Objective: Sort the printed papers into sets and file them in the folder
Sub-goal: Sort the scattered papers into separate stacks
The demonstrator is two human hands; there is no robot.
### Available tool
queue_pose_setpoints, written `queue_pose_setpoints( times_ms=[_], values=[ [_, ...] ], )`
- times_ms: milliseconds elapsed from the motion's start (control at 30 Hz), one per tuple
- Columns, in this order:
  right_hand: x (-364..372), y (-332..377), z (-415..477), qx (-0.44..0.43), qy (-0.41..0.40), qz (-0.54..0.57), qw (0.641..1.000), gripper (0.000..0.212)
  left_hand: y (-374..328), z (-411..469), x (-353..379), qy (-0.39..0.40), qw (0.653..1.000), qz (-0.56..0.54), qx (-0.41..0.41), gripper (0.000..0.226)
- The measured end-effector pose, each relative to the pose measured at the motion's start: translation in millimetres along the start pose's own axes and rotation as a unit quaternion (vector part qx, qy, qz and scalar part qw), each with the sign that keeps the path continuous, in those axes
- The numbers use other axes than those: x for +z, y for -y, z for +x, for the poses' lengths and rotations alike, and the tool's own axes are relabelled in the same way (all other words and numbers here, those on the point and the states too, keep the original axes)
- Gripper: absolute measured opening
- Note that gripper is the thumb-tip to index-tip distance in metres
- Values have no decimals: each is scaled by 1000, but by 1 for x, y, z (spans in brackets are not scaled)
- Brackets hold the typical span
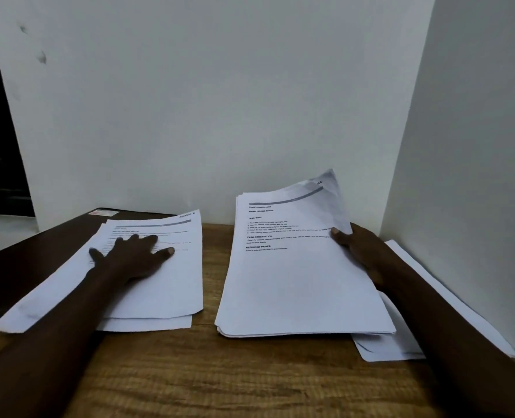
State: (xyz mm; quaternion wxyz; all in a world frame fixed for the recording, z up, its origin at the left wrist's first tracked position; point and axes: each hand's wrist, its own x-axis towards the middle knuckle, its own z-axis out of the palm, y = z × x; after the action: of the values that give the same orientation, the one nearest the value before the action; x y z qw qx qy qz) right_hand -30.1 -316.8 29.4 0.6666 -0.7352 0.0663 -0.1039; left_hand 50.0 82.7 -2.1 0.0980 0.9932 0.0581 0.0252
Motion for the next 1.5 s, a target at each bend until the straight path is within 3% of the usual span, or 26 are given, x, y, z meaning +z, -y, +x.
queue_pose_setpoints(
  times_ms=[100,167,267,300,367,433,500,667,800,867,1000,1133,1200,1333,1433,1500],
  values=[
    [1,1,1,3,1,5,1000,28,6,8,-2,20,1000,19,-8,88],
    [2,0,1,2,4,7,1000,26,-5,1,-5,-14,1000,4,-6,78],
    [4,2,-1,-5,6,14,1000,22,-42,-22,-15,-130,970,-194,64,66],
    [5,4,-3,-8,8,22,1000,21,-57,-32,-21,-124,943,-298,76,62],
    [9,6,-6,-14,11,43,999,20,-87,-52,-33,21,870,-485,84,61],
    [12,9,-10,-17,24,61,998,24,-108,-64,-34,209,764,-600,109,54],
    [13,11,-11,-15,30,63,997,27,-118,-65,-24,273,686,-663,124,42],
    [12,5,-10,-19,9,24,999,40,-129,-58,1,138,702,-688,121,29],
    [9,2,-9,-38,-73,0,997,62,-129,-62,5,158,676,-706,141,34],
    [5,0,-7,-51,-105,-26,993,53,-128,-65,4,177,667,-706,155,38],
    [1,-5,1,-101,-139,-74,982,11,-125,-68,1,189,658,-714,150,35],
    [3,-2,3,-120,-158,-128,972,16,-118,-60,3,127,685,-710,105,35],
    [-10,3,-1,-127,-189,-209,951,19,-113,-55,3,97,696,-707,87,30],
    [-60,5,-9,-56,-244,-306,919,36,-98,-49,2,51,711,-699,51,25],
    [-91,4,-12,51,-281,-375,882,22,-91,-47,2,37,710,-703,30,27],
    [-97,2,-13,89,-304,-408,856,33,-90,-45,2,35,709,-704,25,28]
  ],
)
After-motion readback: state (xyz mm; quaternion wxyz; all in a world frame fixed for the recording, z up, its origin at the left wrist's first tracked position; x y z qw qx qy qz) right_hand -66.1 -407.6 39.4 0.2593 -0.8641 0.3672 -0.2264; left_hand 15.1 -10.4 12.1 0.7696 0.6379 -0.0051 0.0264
